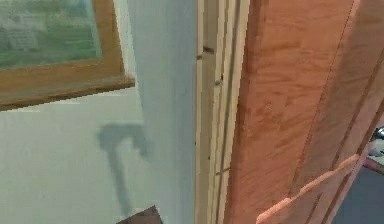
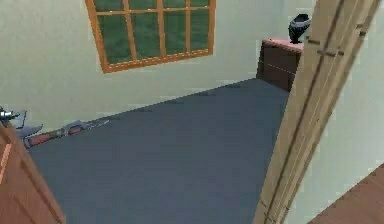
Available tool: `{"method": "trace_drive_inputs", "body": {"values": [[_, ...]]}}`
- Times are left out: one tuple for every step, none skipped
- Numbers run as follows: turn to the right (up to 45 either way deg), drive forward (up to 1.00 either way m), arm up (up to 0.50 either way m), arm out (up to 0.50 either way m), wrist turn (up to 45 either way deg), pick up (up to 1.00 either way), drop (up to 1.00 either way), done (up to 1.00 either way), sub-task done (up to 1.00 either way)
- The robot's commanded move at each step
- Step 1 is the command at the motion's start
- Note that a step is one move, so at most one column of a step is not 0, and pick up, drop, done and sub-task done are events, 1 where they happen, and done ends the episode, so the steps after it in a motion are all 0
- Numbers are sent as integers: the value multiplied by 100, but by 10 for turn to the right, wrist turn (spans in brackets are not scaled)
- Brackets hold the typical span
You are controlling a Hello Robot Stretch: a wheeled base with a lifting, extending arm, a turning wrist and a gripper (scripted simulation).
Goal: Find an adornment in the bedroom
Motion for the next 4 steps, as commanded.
{"method": "trace_drive_inputs", "body": {"values": [[450, 0, 0, 0, 0, 0, 0, 0, 0], [120, 0, 0, 0, 0, 0, 0, 0, 0], [0, 45, 0, 0, 0, 0, 0, 0, 0], [450, 0, 0, 0, 0, 0, 0, 0, 0]]}}
